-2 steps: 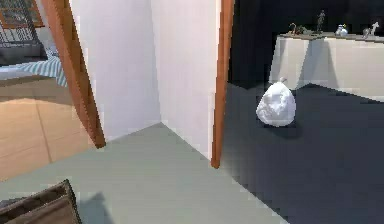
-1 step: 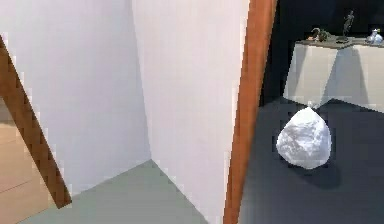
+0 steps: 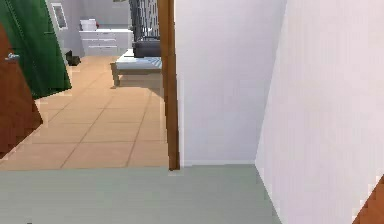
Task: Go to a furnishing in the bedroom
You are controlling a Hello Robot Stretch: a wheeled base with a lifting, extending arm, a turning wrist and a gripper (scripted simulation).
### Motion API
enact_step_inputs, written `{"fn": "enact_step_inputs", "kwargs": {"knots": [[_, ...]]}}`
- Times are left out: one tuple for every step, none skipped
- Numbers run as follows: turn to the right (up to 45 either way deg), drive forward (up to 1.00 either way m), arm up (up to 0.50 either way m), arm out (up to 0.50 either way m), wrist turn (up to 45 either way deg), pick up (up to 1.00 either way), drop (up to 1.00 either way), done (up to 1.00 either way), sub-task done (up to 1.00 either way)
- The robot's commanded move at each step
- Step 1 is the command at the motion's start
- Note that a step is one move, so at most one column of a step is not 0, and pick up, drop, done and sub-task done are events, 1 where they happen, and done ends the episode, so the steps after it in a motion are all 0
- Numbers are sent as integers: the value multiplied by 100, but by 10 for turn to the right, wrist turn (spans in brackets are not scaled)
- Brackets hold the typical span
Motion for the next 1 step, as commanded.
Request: {"fn": "enact_step_inputs", "kwargs": {"knots": [[0,80,0,0,0,0,0,0,0]]}}
